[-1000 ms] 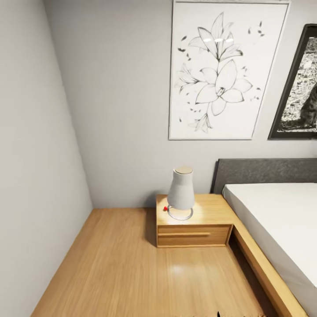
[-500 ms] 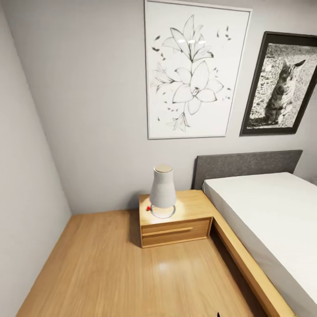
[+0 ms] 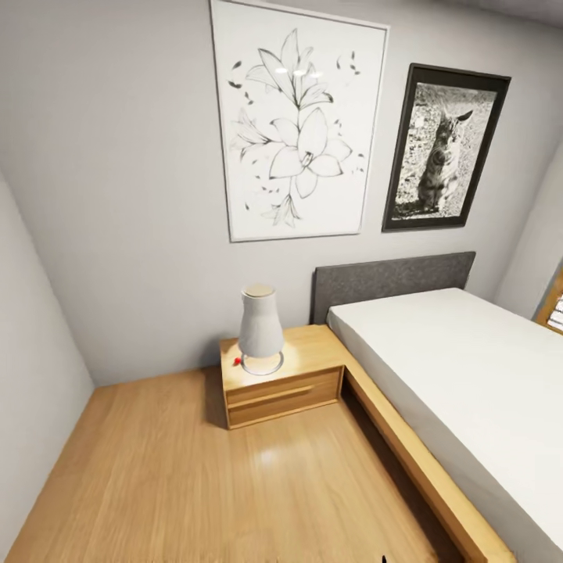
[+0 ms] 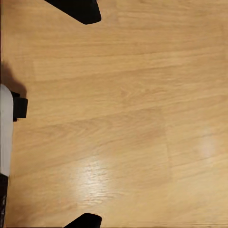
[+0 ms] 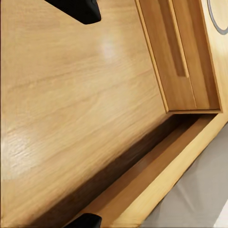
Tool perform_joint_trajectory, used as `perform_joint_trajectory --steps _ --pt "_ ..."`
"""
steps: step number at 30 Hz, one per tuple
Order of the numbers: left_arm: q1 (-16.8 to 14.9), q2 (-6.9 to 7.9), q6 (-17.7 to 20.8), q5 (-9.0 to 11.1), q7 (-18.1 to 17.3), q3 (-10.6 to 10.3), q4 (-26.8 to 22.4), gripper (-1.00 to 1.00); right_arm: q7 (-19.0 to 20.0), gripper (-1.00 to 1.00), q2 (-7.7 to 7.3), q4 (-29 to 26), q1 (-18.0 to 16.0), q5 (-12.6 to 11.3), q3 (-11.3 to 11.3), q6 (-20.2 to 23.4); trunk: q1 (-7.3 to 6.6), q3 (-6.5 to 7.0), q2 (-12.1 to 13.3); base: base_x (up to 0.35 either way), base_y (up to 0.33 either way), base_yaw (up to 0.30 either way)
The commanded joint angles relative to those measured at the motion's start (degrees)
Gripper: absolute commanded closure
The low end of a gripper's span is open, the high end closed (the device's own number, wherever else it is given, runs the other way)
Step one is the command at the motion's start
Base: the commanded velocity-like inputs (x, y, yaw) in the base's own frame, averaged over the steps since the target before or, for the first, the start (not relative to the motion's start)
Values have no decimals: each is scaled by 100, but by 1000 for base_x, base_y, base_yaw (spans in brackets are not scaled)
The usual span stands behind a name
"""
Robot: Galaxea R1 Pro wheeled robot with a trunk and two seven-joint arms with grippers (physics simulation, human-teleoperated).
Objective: In the bedroom, organize the workspace by keeping the computer under the desk, ensuring the monitor is on the desk, placing the keyboard on the desk next to the monitor, placing the mouse on the desk next to the keyboard, moving the folder from the swivel chair onto the desk next to the mouse, stacking the notebook on top of the folder with the pen on top of the notebook, and positioning the swivel chair next to the desk.
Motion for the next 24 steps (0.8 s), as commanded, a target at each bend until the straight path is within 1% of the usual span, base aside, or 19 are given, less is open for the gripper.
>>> perform_joint_trajectory --steps 1,9,11,16,24 --pt "-2 3 -13 47 3 -28 2 -100 12 -100 0 5 -5 -44 12 -18 -3 -13 -5 -332 0 -239" --pt "-2 -10 26 47 -1 -36 58 -100 13 -100 2 2 -12 -36 21 -18 -3 -64 -5 -333 -38 -230" --pt "-2 -11 26 44 -3 -40 69 -100 13 -100 2 4 -12 -37 21 -15 -3 -77 -5 -173 -21 -224" --pt "-2 -18 35 37 -27 -56 92 -100 13 -100 -5 5 -19 -41 21 -9 -3 -111 -5 -78 -10 -217" --pt "-2 -46 39 33 -33 -80 229 -100 13 -100 -11 5 -29 -39 16 -1 -3 -168 -5 -13 -2 -210"
